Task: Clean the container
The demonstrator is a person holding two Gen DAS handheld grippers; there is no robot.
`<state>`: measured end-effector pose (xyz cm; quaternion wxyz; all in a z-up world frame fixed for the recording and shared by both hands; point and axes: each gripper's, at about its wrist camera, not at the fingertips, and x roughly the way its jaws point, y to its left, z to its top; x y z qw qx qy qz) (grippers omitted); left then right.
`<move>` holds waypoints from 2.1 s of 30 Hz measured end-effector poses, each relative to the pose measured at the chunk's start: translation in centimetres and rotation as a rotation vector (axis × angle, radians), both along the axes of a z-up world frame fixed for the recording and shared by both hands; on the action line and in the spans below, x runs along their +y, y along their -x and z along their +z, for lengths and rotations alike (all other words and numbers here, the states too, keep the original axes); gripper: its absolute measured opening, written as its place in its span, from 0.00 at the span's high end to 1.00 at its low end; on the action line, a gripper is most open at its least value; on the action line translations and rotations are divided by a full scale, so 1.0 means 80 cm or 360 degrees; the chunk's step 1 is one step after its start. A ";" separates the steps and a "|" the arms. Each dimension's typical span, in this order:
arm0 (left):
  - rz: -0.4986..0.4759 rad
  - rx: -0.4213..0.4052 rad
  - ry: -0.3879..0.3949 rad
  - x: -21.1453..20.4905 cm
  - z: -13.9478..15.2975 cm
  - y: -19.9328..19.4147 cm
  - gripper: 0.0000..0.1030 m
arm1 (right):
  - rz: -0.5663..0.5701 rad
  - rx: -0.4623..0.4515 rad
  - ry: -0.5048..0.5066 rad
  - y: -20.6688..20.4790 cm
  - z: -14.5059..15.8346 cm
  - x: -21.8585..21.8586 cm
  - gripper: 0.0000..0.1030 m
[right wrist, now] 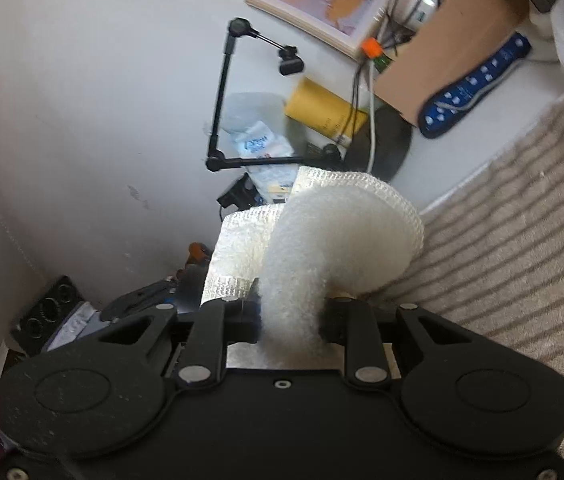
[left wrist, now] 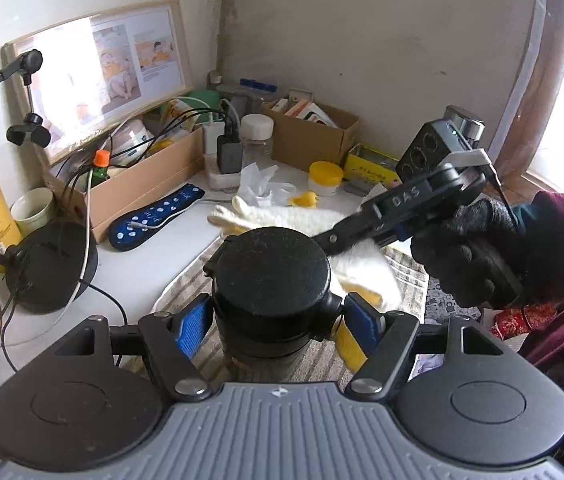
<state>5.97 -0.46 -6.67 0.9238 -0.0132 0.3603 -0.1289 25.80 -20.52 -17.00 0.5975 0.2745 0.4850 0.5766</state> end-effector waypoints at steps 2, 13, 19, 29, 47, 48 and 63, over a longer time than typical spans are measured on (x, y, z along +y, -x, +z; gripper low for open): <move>0.0012 0.0002 -0.0004 0.000 0.000 0.000 0.31 | 0.0003 0.0006 0.0020 -0.002 -0.005 0.001 0.79; 0.0028 -0.0003 -0.0032 -0.009 0.000 0.000 0.31 | 0.0028 -0.0048 0.0243 -0.009 -0.037 0.007 0.79; 0.0028 0.0000 -0.0047 -0.012 0.000 -0.001 0.31 | 0.0018 -0.0034 0.0328 -0.012 -0.059 0.008 0.79; 0.0019 -0.0003 -0.0070 -0.020 0.001 -0.001 0.31 | 0.0126 -0.0442 0.0704 0.011 -0.071 0.035 0.79; 0.0075 0.0015 -0.0030 -0.013 0.000 0.000 0.31 | 0.0107 -0.0196 0.0087 -0.002 0.013 -0.007 0.79; 0.0078 0.0015 -0.0026 -0.012 0.000 0.001 0.31 | 0.0101 -0.0147 0.0014 -0.003 0.016 -0.010 0.79; 0.0254 0.0068 0.0148 -0.001 0.002 -0.005 0.31 | 0.0169 -0.0068 -0.0169 0.009 0.032 0.000 0.79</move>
